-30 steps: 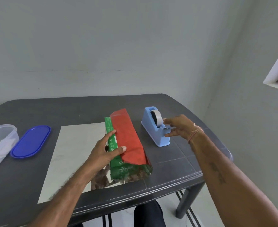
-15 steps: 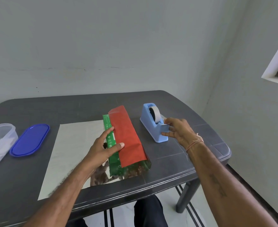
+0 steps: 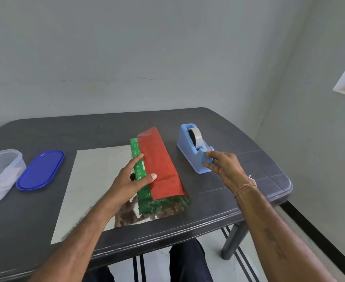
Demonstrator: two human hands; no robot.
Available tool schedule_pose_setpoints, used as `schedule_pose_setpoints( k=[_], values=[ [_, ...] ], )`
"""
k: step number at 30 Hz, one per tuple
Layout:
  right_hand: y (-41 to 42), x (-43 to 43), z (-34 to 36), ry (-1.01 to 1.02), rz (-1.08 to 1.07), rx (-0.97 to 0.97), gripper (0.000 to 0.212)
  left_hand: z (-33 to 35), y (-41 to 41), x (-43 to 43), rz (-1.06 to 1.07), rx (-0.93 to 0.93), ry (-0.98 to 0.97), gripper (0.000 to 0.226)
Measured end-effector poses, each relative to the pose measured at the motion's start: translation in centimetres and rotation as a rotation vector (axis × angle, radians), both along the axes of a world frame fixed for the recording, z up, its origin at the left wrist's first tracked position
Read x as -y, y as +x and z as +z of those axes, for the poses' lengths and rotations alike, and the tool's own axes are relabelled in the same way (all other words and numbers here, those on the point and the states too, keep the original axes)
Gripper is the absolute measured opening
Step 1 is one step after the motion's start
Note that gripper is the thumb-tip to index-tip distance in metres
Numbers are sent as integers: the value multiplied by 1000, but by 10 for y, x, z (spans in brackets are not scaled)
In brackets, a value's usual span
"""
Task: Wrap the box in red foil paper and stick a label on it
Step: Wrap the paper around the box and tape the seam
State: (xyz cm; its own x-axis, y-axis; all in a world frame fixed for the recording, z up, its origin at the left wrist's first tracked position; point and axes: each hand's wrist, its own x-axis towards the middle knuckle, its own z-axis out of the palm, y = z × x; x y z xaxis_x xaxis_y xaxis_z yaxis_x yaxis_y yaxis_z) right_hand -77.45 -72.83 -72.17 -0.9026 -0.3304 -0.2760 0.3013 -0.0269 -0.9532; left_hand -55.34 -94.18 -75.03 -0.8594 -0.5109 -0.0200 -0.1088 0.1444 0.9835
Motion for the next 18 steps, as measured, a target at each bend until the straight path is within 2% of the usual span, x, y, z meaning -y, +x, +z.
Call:
schedule_pose_setpoints(
  k=[3, 18],
  values=[
    [5, -1, -2, -27, -9, -20, 18, -1, -1, 1, 4, 14, 1, 86],
    [19, -4, -22, -218, -101, -76, 40, -3, 0, 5, -11, 43, -19, 84]
  ],
)
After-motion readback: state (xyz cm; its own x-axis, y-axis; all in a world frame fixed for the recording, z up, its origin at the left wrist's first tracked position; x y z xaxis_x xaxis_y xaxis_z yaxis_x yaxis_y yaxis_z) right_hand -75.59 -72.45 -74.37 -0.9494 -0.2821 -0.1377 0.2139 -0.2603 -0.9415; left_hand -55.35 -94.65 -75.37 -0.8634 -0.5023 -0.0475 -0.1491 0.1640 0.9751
